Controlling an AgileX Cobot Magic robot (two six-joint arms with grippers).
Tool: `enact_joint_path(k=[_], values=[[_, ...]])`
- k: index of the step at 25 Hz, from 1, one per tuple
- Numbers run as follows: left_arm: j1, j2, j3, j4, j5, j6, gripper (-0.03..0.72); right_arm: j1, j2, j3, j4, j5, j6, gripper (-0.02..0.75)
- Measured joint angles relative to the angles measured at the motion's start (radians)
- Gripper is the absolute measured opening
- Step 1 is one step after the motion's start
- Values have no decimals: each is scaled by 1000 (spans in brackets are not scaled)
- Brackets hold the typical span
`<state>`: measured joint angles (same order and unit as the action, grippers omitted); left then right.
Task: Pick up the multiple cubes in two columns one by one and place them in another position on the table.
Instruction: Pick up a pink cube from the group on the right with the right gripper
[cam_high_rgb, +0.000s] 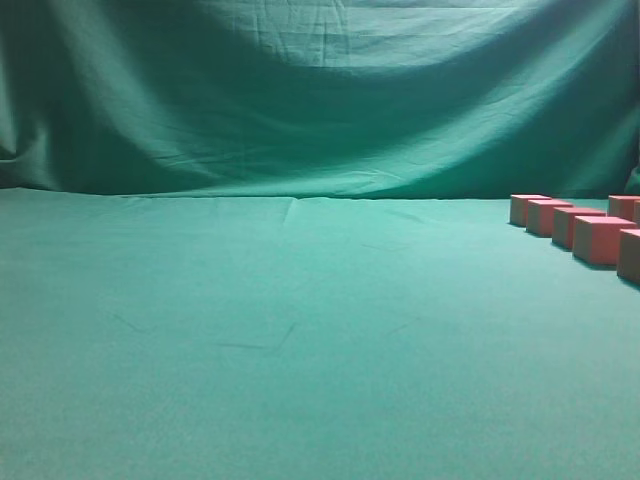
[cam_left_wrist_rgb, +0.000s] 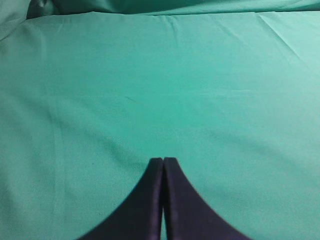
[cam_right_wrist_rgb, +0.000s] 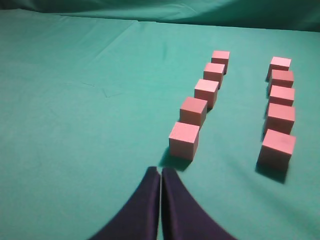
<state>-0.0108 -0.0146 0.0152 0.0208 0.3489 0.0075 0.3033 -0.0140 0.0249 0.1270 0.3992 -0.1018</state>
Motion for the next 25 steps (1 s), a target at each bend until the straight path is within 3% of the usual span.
enact_joint_path(k=[25], values=[[0,0,0,0,0,0,0,0,0,0,0,0,0,0]])
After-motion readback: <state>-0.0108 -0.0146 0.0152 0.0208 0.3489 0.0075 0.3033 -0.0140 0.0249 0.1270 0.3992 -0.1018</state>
